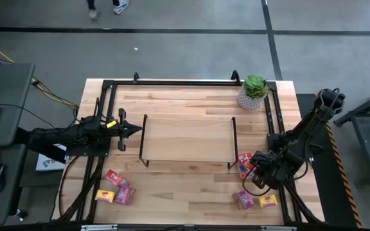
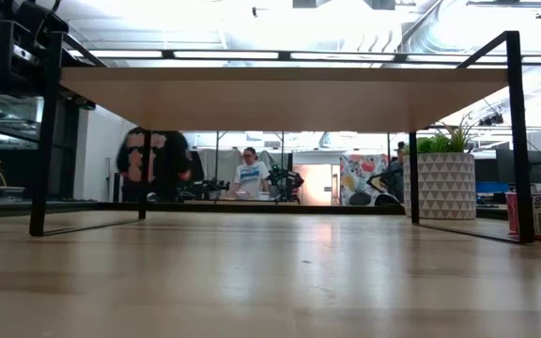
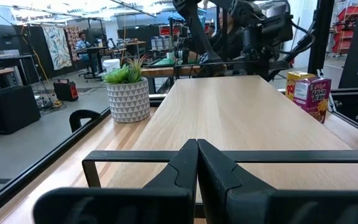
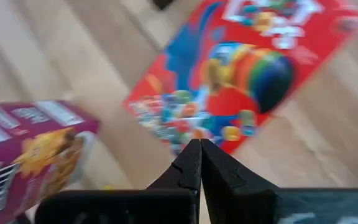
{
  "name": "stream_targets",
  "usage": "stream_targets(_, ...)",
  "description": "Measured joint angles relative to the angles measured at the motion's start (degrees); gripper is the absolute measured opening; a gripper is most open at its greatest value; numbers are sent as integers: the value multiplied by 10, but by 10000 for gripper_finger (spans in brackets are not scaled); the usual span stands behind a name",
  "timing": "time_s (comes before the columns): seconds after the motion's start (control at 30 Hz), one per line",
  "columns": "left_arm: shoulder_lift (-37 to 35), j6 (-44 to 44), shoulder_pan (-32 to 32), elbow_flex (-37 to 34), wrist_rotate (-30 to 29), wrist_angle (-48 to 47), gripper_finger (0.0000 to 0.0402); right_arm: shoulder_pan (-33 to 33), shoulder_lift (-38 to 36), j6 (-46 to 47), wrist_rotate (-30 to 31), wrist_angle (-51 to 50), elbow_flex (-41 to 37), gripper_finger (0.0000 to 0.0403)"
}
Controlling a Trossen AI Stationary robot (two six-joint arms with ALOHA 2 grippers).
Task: Stack cereal on shelf
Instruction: Put the right red cereal box on the shelf
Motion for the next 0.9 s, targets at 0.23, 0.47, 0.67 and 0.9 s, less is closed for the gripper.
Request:
stream_targets(0.23,0,0,0,0,0,0,3,0,0,-31,-3,47,-6,0)
stream_targets(0.47,0,0,0,0,0,0,3,0,31,-29,-37,38,-5,0)
stream_targets(0.67,0,0,0,0,0,0,3,1,47,-41,-39,44,-3,0)
stream_targets(0.9,0,0,0,0,0,0,3,0,47,-52,-40,45,-4,0)
